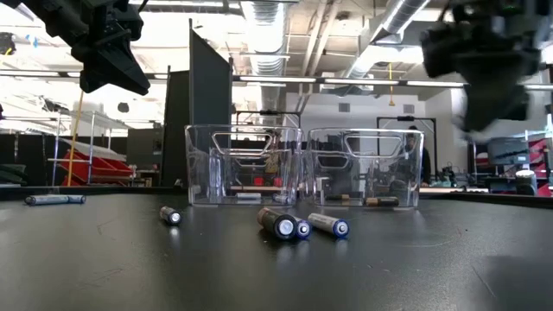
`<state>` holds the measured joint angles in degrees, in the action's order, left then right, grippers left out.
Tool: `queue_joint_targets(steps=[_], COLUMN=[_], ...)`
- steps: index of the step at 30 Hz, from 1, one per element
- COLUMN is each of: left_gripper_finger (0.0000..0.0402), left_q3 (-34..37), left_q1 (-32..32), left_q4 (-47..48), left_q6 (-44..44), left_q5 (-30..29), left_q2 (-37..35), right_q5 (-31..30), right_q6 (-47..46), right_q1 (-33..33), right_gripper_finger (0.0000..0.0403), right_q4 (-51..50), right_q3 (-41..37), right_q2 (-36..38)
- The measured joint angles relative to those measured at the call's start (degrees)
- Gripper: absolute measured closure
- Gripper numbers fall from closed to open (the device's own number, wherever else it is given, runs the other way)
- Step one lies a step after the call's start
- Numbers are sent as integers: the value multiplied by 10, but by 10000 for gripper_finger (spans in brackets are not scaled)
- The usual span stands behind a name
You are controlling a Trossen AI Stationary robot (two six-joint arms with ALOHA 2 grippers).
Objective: Sort batteries
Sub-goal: Put the white battery into the left transparent bin
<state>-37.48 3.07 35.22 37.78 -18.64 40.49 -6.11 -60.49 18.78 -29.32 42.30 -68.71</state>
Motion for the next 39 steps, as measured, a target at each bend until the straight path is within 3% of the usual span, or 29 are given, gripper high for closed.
queue_joint_targets(steps=[8, 14, 30, 39], left_gripper_finger=[345, 345, 345, 345], left_q3=[0, 0, 0, 0], left_q1=[0, 0, 0, 0], left_q4=[0, 1, 5, 5], left_q6=[0, 0, 0, 0], left_q5=[0, 1, 21, 20], left_q2=[0, 0, 0, 0], right_q5=[-34, -35, -30, -30], right_q6=[89, 167, 427, 532], right_q1=[-53, -111, -238, -265], right_gripper_finger=[357, 358, 358, 358], right_q4=[140, 142, -1, -82], right_q3=[1, 60, 450, 575], right_q2=[0, -31, -336, -516])
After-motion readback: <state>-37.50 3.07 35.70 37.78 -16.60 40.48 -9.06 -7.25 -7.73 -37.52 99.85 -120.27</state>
